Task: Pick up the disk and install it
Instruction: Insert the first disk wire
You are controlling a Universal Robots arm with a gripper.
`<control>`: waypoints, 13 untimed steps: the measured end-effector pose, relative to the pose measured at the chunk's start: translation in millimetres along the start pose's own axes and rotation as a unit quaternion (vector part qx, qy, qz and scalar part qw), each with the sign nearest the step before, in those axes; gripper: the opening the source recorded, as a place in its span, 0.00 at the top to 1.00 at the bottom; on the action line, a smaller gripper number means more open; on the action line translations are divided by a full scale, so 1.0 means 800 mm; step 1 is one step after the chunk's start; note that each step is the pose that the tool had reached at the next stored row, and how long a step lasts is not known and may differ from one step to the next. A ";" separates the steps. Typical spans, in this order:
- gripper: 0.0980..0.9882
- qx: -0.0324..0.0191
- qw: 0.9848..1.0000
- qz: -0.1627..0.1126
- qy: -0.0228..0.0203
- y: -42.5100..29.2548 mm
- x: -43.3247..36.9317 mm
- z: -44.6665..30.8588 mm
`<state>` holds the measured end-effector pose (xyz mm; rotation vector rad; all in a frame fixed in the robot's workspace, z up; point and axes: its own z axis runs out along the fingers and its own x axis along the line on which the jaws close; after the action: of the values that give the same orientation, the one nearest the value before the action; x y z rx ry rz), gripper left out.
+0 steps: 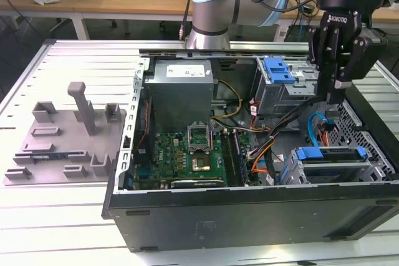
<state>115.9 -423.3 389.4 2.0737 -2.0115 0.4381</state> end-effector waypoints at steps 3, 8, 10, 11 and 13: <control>0.79 -0.002 1.000 0.005 0.002 -0.0022 -0.003 0.0040; 0.79 -0.013 0.999 0.032 0.004 -0.0051 -0.005 0.0090; 0.79 -0.013 0.999 0.032 0.005 -0.0129 -0.009 0.0095; 0.79 -0.013 0.999 0.032 0.005 -0.0166 -0.010 0.0096; 0.79 -0.014 0.999 0.035 0.005 -0.0218 -0.011 0.0105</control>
<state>133.6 -417.3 379.2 1.9869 -2.0764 0.4306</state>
